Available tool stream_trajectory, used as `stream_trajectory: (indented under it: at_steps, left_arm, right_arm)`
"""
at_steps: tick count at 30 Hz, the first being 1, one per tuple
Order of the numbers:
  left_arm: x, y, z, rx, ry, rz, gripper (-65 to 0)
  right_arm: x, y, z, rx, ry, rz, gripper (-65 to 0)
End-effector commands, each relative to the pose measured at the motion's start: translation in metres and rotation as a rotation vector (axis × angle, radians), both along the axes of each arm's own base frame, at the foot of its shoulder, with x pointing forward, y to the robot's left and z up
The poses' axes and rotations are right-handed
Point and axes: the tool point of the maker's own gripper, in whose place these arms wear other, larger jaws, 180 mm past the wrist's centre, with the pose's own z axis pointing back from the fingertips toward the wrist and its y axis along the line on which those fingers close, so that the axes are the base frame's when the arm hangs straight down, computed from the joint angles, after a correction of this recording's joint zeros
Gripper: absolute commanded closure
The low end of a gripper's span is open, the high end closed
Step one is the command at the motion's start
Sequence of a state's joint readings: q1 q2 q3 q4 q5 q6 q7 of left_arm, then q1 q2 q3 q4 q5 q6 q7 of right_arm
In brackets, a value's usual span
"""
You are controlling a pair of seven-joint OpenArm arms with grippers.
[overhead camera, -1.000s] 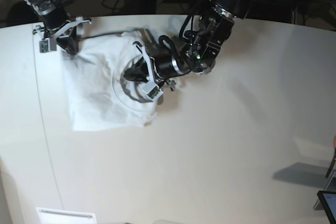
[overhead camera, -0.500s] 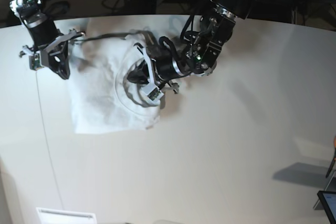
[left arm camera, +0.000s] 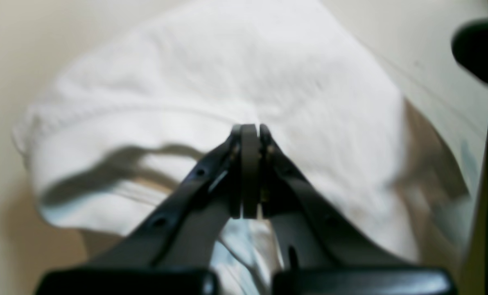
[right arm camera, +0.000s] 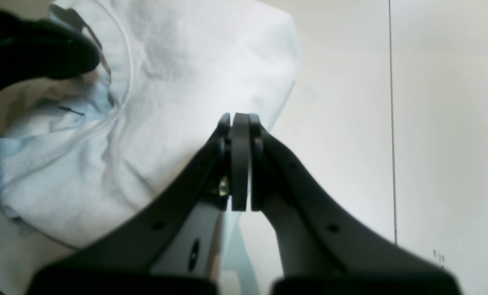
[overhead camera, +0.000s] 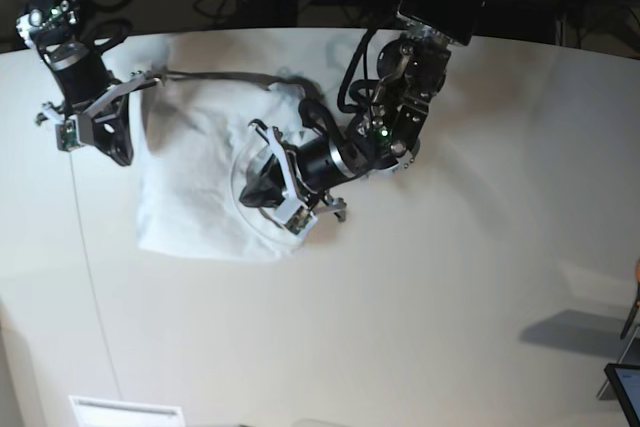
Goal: Fold the T-shirt properly
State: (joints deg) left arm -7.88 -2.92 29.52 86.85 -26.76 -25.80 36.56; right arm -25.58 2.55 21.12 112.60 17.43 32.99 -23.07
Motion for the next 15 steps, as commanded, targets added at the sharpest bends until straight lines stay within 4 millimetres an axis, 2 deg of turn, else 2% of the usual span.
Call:
stream_trajectory:
  at_steps: [1,6,8,12,15]
  left_arm:
    - [0.012,-0.007,0.019,-0.044,-0.045,-0.001,0.0]
    - [0.029,-0.016,0.032,-0.058,-0.07,-0.001,0.0]
    - [0.036,-0.016,0.028,-0.049,-0.061,0.002,0.0]
    - [0.054,-0.006,-0.002,0.007,0.014,0.025,0.0]
    - [0.066,0.0,-0.015,-0.012,0.028,0.063,0.0]
  right_arm:
    - [0.004,0.0,0.012,0.009,-0.049,0.003,0.0]
    - [0.011,0.0,0.018,0.009,-0.071,0.003,0.0]
    - [0.015,0.0,0.022,0.009,-0.086,0.003,0.0]
    - [0.026,0.0,0.025,-0.004,-0.08,0.005,-0.1]
    - [0.035,0.0,0.029,-0.012,-0.081,0.007,-0.1]
